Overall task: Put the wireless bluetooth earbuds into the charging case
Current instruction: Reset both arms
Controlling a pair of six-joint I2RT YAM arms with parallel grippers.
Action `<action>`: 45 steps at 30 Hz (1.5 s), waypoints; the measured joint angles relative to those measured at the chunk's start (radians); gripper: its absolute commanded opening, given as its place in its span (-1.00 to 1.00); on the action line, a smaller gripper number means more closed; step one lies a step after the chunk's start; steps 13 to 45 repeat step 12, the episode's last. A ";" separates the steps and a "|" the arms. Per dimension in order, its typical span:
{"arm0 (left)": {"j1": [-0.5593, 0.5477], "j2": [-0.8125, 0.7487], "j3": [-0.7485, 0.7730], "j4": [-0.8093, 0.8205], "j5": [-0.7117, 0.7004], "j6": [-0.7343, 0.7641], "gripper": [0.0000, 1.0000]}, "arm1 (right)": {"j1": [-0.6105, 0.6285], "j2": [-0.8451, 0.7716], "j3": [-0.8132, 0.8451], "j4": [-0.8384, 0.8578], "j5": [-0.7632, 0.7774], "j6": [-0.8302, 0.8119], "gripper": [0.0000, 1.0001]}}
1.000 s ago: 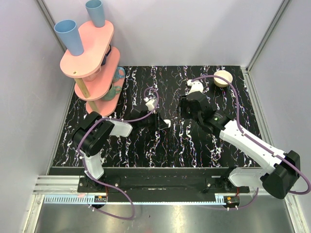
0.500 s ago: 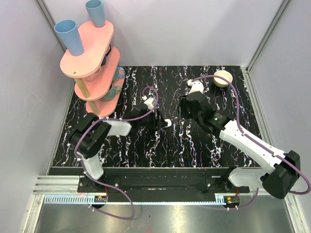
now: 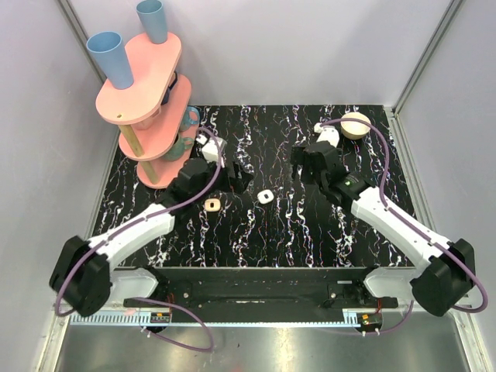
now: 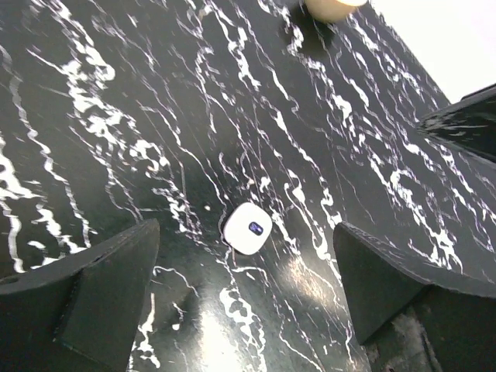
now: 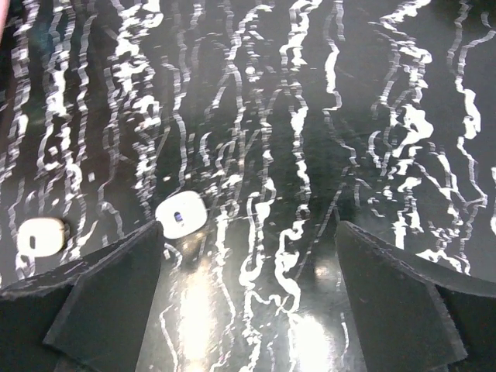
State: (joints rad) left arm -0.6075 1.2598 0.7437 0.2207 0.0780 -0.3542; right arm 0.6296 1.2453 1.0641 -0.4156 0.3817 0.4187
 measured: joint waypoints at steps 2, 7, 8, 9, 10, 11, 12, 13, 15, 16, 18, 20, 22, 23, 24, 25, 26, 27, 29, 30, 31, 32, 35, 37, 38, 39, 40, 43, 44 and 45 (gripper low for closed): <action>0.000 -0.061 -0.002 -0.019 -0.045 0.020 0.98 | -0.050 0.014 -0.009 0.001 -0.005 0.001 1.00; 0.000 -0.215 -0.041 -0.054 -0.188 0.053 0.98 | -0.212 0.063 -0.026 0.007 -0.053 0.012 1.00; 0.000 -0.239 -0.046 -0.063 -0.217 0.058 0.98 | -0.241 0.072 -0.031 0.009 -0.064 0.017 1.00; 0.000 -0.256 -0.049 -0.070 -0.241 0.060 0.98 | -0.269 0.080 -0.037 0.014 -0.080 0.020 1.00; 0.000 -0.274 -0.051 -0.077 -0.268 0.063 0.98 | -0.292 0.088 -0.044 0.023 -0.093 0.022 0.99; 0.000 -0.287 -0.052 -0.081 -0.294 0.063 0.98 | -0.312 0.095 -0.053 0.033 -0.105 0.024 0.99; 0.000 -0.298 -0.053 -0.084 -0.315 0.063 0.98 | -0.326 0.100 -0.060 0.040 -0.114 0.024 0.99; 0.000 -0.298 -0.053 -0.084 -0.315 0.063 0.98 | -0.326 0.100 -0.060 0.040 -0.114 0.024 0.99; 0.000 -0.298 -0.053 -0.084 -0.315 0.063 0.98 | -0.326 0.100 -0.060 0.040 -0.114 0.024 0.99; 0.000 -0.298 -0.053 -0.084 -0.315 0.063 0.98 | -0.326 0.100 -0.060 0.040 -0.114 0.024 0.99; 0.000 -0.298 -0.053 -0.084 -0.315 0.063 0.98 | -0.326 0.100 -0.060 0.040 -0.114 0.024 0.99; 0.000 -0.298 -0.053 -0.084 -0.315 0.063 0.98 | -0.326 0.100 -0.060 0.040 -0.114 0.024 0.99; 0.000 -0.298 -0.053 -0.084 -0.315 0.063 0.98 | -0.326 0.100 -0.060 0.040 -0.114 0.024 0.99; 0.000 -0.298 -0.053 -0.084 -0.315 0.063 0.98 | -0.326 0.100 -0.060 0.040 -0.114 0.024 0.99; 0.000 -0.298 -0.053 -0.084 -0.315 0.063 0.98 | -0.326 0.100 -0.060 0.040 -0.114 0.024 0.99; 0.000 -0.298 -0.053 -0.084 -0.315 0.063 0.98 | -0.326 0.100 -0.060 0.040 -0.114 0.024 0.99; 0.000 -0.298 -0.053 -0.084 -0.315 0.063 0.98 | -0.326 0.100 -0.060 0.040 -0.114 0.024 0.99; 0.000 -0.298 -0.053 -0.084 -0.315 0.063 0.98 | -0.326 0.100 -0.060 0.040 -0.114 0.024 0.99; 0.000 -0.298 -0.053 -0.084 -0.315 0.063 0.98 | -0.326 0.100 -0.060 0.040 -0.114 0.024 0.99; 0.000 -0.298 -0.053 -0.084 -0.315 0.063 0.98 | -0.326 0.100 -0.060 0.040 -0.114 0.024 0.99; 0.000 -0.298 -0.053 -0.084 -0.315 0.063 0.98 | -0.326 0.100 -0.060 0.040 -0.114 0.024 0.99; 0.000 -0.298 -0.053 -0.084 -0.315 0.063 0.98 | -0.326 0.100 -0.060 0.040 -0.114 0.024 0.99; 0.000 -0.298 -0.053 -0.084 -0.315 0.063 0.98 | -0.326 0.100 -0.060 0.040 -0.114 0.024 0.99; 0.000 -0.298 -0.053 -0.084 -0.315 0.063 0.98 | -0.326 0.100 -0.060 0.040 -0.114 0.024 0.99; 0.000 -0.298 -0.053 -0.084 -0.315 0.063 0.98 | -0.326 0.100 -0.060 0.040 -0.114 0.024 0.99; 0.000 -0.298 -0.053 -0.084 -0.315 0.063 0.98 | -0.326 0.100 -0.060 0.040 -0.114 0.024 0.99; 0.000 -0.298 -0.053 -0.084 -0.315 0.063 0.98 | -0.326 0.100 -0.060 0.040 -0.114 0.024 0.99; 0.000 -0.298 -0.053 -0.084 -0.315 0.063 0.98 | -0.326 0.100 -0.060 0.040 -0.114 0.024 0.99; 0.000 -0.298 -0.053 -0.084 -0.315 0.063 0.98 | -0.326 0.100 -0.060 0.040 -0.114 0.024 0.99; 0.000 -0.298 -0.053 -0.084 -0.315 0.063 0.98 | -0.326 0.100 -0.060 0.040 -0.114 0.024 0.99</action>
